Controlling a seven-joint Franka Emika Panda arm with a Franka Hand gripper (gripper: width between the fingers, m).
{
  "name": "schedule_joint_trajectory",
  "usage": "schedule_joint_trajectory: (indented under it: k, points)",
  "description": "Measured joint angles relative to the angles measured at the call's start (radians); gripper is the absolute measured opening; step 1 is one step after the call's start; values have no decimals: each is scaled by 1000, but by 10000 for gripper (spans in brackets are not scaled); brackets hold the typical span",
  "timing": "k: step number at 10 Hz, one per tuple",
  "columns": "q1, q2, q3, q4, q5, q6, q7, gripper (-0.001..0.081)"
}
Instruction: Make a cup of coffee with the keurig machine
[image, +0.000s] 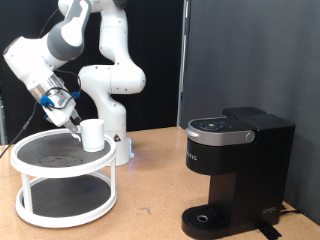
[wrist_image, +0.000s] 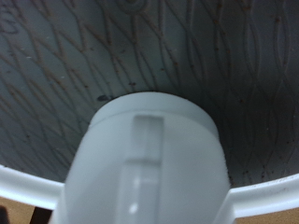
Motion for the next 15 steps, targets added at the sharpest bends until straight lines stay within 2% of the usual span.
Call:
schedule_joint_trajectory:
  k: [3, 4, 5, 6, 7, 8, 9, 10, 11, 12, 15]
  points:
    - [0, 0, -1, -12, 0, 8, -13, 734]
    - [0, 0, -2, -13, 0, 8, -21, 645]
    - [0, 0, -2, -14, 0, 8, -24, 645]
    - [0, 0, -3, -14, 0, 10, -26, 459]
    - [0, 0, -3, -15, 0, 11, -28, 323]
    - [0, 0, -5, -15, 0, 13, -30, 323]
    - [0, 0, -6, -15, 0, 14, -33, 140]
    - [0, 0, -9, -15, 0, 17, -38, 45]
    - [0, 0, -11, -15, 0, 20, -39, 45]
    - [0, 0, -12, -15, 2, 21, -40, 9]
    - [0, -1, -17, -12, 5, 14, -40, 3]
